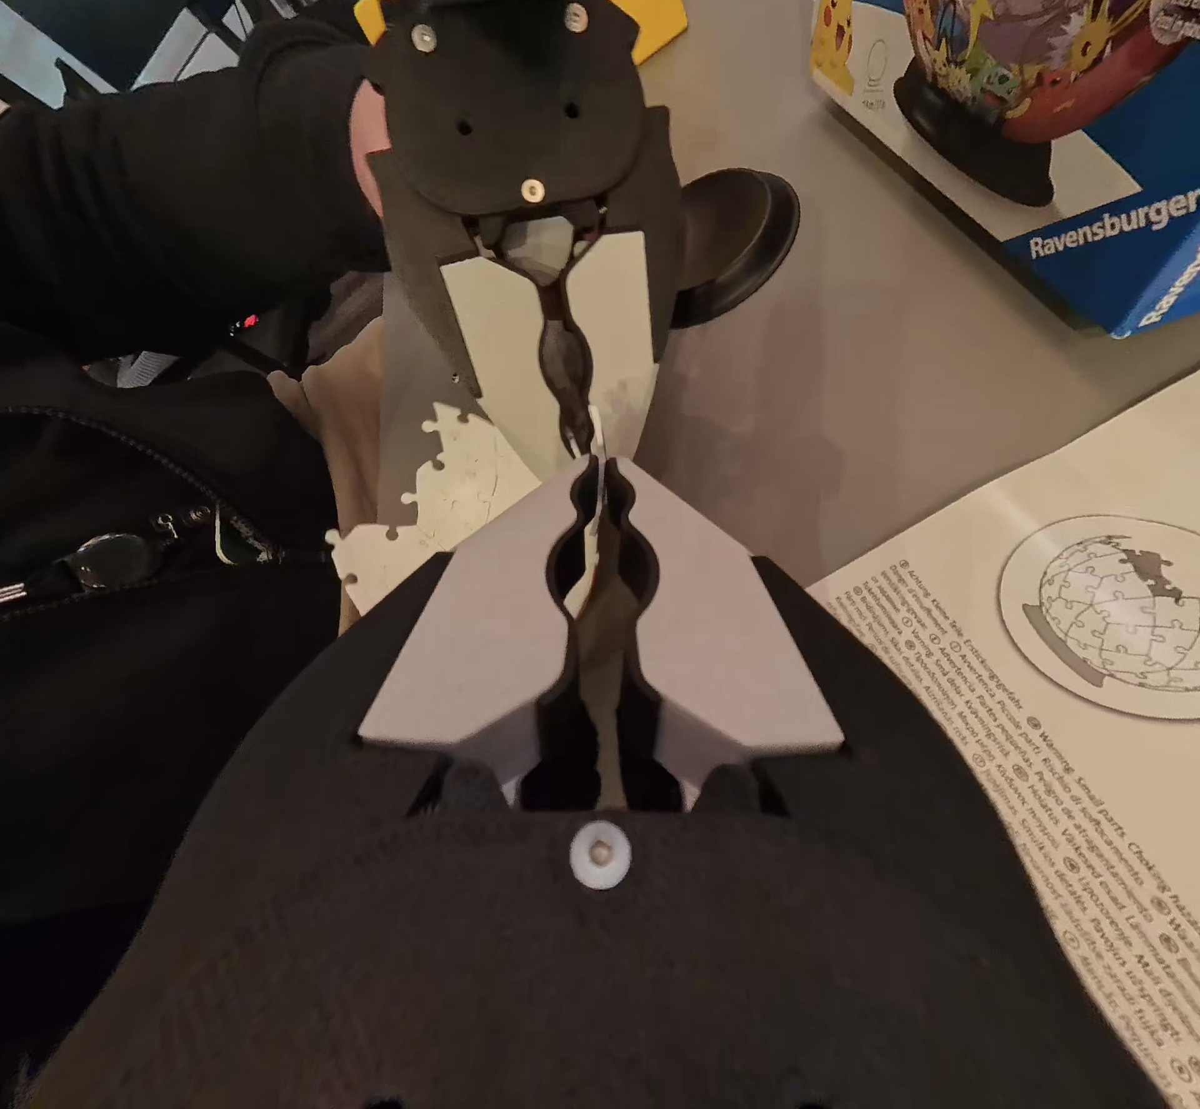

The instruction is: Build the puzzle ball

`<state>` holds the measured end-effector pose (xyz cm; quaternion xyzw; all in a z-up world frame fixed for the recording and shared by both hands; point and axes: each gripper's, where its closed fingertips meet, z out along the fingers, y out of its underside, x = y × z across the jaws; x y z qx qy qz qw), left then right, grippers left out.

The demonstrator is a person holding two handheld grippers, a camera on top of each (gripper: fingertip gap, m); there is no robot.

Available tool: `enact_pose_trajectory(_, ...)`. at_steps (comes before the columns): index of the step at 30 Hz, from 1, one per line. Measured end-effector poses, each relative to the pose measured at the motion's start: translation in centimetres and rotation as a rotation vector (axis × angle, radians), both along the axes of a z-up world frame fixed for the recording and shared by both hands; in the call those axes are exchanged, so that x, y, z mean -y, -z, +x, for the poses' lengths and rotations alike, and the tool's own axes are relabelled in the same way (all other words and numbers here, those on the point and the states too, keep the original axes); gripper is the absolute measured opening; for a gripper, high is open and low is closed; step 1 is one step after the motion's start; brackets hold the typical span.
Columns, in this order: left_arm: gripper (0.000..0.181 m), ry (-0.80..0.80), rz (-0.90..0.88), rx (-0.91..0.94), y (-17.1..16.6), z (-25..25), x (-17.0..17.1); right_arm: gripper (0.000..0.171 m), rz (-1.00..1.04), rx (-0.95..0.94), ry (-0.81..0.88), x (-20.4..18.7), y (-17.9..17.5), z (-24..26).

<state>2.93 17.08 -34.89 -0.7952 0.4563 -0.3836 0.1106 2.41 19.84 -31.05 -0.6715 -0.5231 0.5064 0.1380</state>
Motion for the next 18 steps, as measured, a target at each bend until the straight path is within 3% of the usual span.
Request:
enact_pose_trajectory(1, 0.003, 0.000, -0.012, -0.001, 0.2, 0.0, 0.0, 0.000, 0.008, -0.004, -0.001, 0.0, 0.1, 0.0)
enact_pose_trajectory(18, 0.002, 0.033, -0.151, 0.054, 0.9, 0.2, -0.1, 0.001, 0.156, -0.039, -0.082, 0.3, 1.2, -0.3)
